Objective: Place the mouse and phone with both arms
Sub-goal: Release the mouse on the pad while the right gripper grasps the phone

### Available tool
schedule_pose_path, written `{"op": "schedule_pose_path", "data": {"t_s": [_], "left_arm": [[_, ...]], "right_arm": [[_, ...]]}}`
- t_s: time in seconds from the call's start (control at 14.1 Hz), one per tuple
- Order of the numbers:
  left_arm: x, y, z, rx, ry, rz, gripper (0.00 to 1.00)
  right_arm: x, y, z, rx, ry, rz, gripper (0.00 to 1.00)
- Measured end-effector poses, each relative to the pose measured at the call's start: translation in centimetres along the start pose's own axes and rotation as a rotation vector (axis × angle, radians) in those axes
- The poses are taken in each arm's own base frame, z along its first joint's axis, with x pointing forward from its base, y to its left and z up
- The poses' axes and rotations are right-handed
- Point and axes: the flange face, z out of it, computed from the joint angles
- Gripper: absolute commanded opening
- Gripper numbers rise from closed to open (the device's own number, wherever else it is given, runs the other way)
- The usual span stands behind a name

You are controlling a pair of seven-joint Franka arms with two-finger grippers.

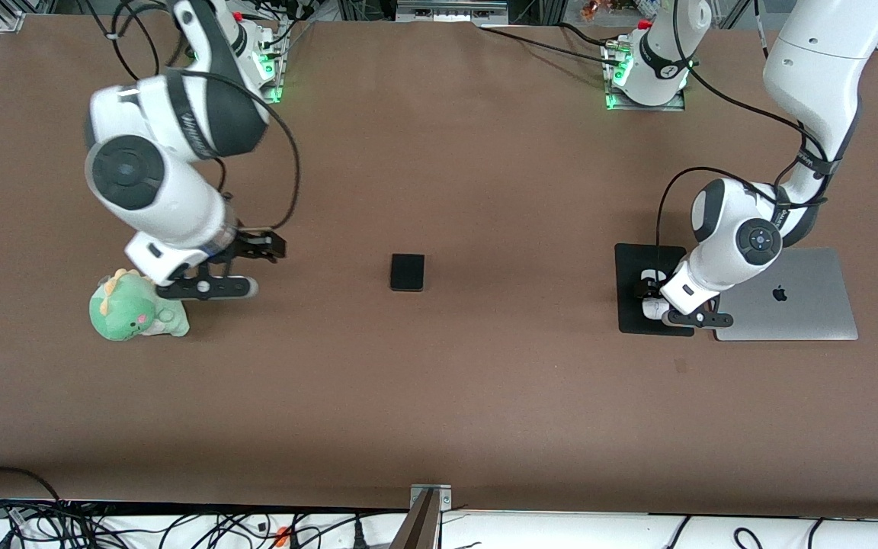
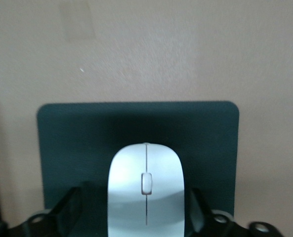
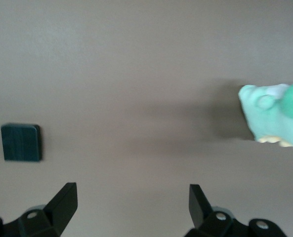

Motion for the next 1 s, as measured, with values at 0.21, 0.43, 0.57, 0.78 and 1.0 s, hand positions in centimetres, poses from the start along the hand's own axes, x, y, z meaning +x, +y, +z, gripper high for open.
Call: {"op": "schedule_pose_path", "data": {"t_s": [0.21,0.43,0.57,0.78,1.0], "left_arm": [[1.2,0.4,-4.8,0.016,0.022,0.009,1.0],[2.5,1.1,-13.2,0.053,-0.078,0.018,1.0],[3.2,1.5,-18.4,0.07,-0.139,0.021,1.0],[3.8,2.3,-24.1,0.113,-0.196,0.049,1.0],[4.1,3.8,-27.4,0.146,-0.206,0.074,1.0]], "right_arm": [[0.1,-5.6,4.6,-0.001,0.025,0.095,1.0],[0.2,-9.8,7.6,0.082,0.053,0.166,1.0],[0.0,-12.4,8.8,0.117,0.096,0.182,1.0],[-1.1,-16.6,10.5,0.158,0.155,0.197,1.0],[-2.4,-20.0,13.9,0.163,0.176,0.167,1.0]]}}
